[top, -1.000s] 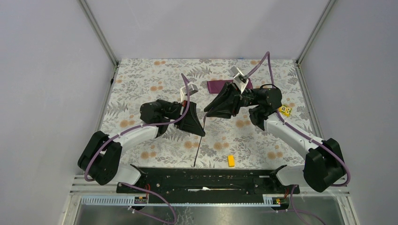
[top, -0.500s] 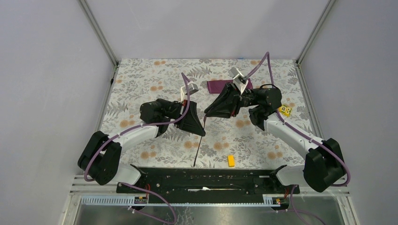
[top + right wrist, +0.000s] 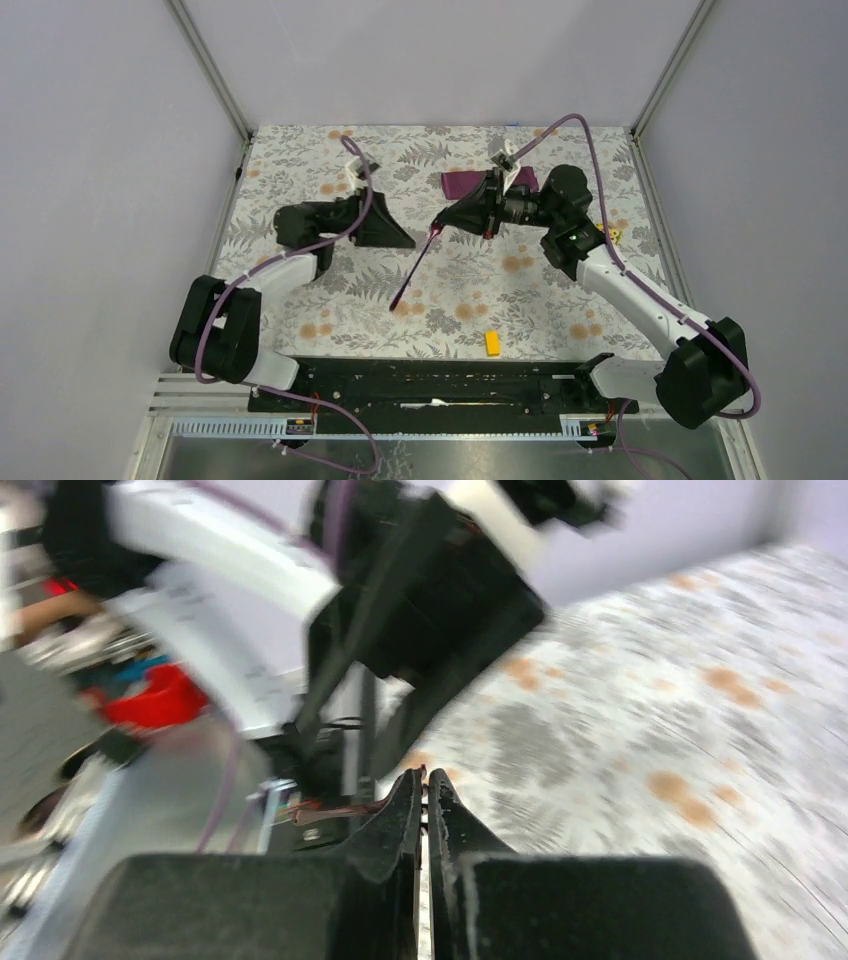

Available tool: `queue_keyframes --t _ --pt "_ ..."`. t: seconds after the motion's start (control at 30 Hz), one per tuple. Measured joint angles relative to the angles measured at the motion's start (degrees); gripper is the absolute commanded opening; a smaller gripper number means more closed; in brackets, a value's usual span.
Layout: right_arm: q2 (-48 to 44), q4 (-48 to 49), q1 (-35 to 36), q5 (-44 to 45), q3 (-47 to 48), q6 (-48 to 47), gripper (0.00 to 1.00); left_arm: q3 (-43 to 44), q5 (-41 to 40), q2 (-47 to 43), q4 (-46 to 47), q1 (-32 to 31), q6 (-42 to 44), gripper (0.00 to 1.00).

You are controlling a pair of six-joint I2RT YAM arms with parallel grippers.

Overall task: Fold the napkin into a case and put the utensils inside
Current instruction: Stuff the fork into the folded napkin.

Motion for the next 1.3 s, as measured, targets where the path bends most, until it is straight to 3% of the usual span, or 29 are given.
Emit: queue_keyframes --t 0.13,0.23,0.37,0.43,0.6,0.77,1.07,1.17,1.3 --pt "-0.63 -11.32 -5.66 12.39 0.28 -5.75 0.0 -2.16 -2.78 0.31 -5.11 11.13 3.65 0.52" --pt "1.01 -18.14 -12.61 25.16 0.85 -6.29 0.0 -1.84 -9.29 -0.17 -21.29 15.85 15.28 0.56" --pt "9.07 -23.08 -22.03 36.26 4.76 -4.68 0.0 6.69 -24.44 -0.07 -54.23 13.11 37.68 0.57" --pt "14.43 -24.33 -25.81 39.15 7.32 -3.93 0.0 10.64 -29.57 1.05 -61.33 10.29 43.58 0.55" --pt "27.52 -26.4 -31.91 44.15 14.4 -3.65 0.0 14.58 -37.75 9.57 -63.14 5.77 47.67 0.51" --pt "35.74 -26.49 -35.95 44.28 19.82 -2.86 0.0 19.34 -43.78 25.03 -62.49 2.58 46.82 0.49" --pt "41.7 -26.05 -41.64 41.13 25.77 -1.33 0.0 36.44 -46.62 43.01 -59.98 -2.84 43.89 0.4" --pt "42.95 -25.27 -42.05 39.69 27.23 -1.16 0.0 40.48 -46.84 45.77 -58.8 -3.17 42.88 0.22" --pt "44.57 -24.22 -41.94 37.51 27.63 -0.98 0.0 45.97 -47.36 49.86 -58.6 -2.82 42.14 0.11"
